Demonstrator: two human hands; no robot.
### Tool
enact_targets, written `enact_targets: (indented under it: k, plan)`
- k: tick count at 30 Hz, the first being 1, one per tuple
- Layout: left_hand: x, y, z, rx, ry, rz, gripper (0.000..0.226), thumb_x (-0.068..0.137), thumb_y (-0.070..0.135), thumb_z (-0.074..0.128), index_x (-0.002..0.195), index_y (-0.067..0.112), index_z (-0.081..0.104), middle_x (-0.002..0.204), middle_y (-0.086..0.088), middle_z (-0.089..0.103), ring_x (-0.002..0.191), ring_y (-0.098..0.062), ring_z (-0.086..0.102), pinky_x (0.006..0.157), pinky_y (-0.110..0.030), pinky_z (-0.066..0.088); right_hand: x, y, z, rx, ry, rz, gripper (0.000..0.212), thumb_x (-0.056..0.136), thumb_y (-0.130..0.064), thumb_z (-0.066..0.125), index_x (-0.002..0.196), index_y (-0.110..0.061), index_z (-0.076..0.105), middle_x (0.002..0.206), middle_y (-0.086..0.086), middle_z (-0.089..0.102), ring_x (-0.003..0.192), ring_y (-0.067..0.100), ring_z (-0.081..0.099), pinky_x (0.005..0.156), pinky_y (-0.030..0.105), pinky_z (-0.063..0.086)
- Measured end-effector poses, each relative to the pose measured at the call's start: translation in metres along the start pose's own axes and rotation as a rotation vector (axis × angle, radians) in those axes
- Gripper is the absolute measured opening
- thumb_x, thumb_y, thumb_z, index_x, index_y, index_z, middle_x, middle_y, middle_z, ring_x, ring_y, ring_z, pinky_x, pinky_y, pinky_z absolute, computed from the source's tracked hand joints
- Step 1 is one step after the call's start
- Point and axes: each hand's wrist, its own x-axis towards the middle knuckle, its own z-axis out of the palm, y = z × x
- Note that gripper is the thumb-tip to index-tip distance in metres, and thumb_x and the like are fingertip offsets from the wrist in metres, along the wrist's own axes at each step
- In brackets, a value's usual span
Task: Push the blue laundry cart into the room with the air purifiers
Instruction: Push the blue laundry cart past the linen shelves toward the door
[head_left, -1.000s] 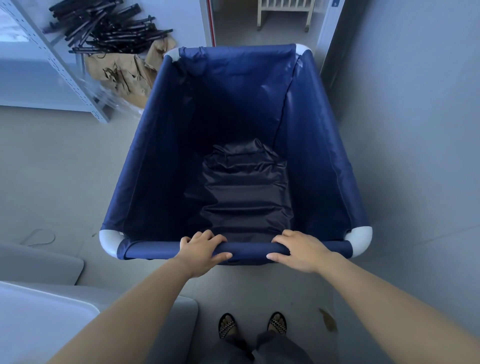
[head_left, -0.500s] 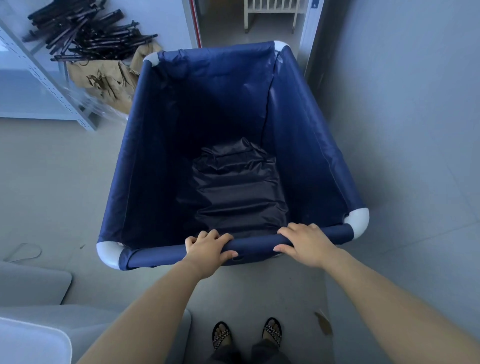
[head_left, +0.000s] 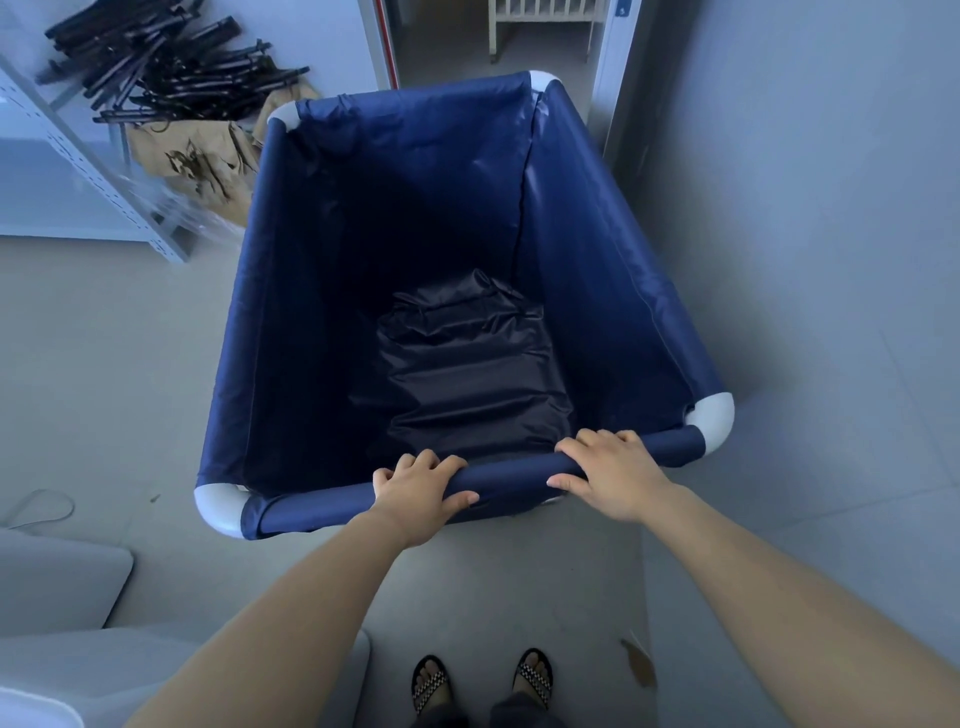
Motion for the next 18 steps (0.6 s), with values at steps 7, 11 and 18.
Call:
enact_targets:
  k: [7,11,18]
  plan:
    - [-0.006,-0.007,-0.001,-0.007,-0.011,0.042,0.048,0.094,0.050,0.044,0.138,0.037,0.030,0.132,0.004,0.041,0.120,-0.020,0.038,0.100,-0.040,0.029,-0.002,-0.003,0.003,-0.036,0.004,-0.004,0.054,0.090,-0.063,0.029,0.128,-0.027,0.042,0.119,-0.003,0.053,0.109,0.019,0.050,0.093,0.037,0.032]
    - [-0.014,-0.013,0.003,-0.053,0.043,0.080,0.048,0.095,0.041,0.046,0.140,0.036,0.028,0.134,0.005,0.042,0.122,-0.020,0.039,0.104,-0.038,0.028,-0.003,-0.001,0.004,-0.049,0.004,0.002,0.052,0.091,-0.063,0.030,0.127,-0.027,0.042,0.118,-0.004,0.052,0.108,0.018,0.050,0.093,0.036,0.032]
    - [-0.021,-0.022,-0.003,-0.105,0.031,0.104,0.049,0.095,0.033,0.049,0.141,0.030,0.031,0.135,0.002,0.043,0.120,-0.022,0.040,0.103,-0.034,0.034,-0.005,0.014,-0.002,-0.015,-0.028,0.029,0.046,0.092,-0.059,0.033,0.125,-0.028,0.043,0.117,-0.004,0.053,0.108,0.017,0.049,0.097,0.035,0.030]
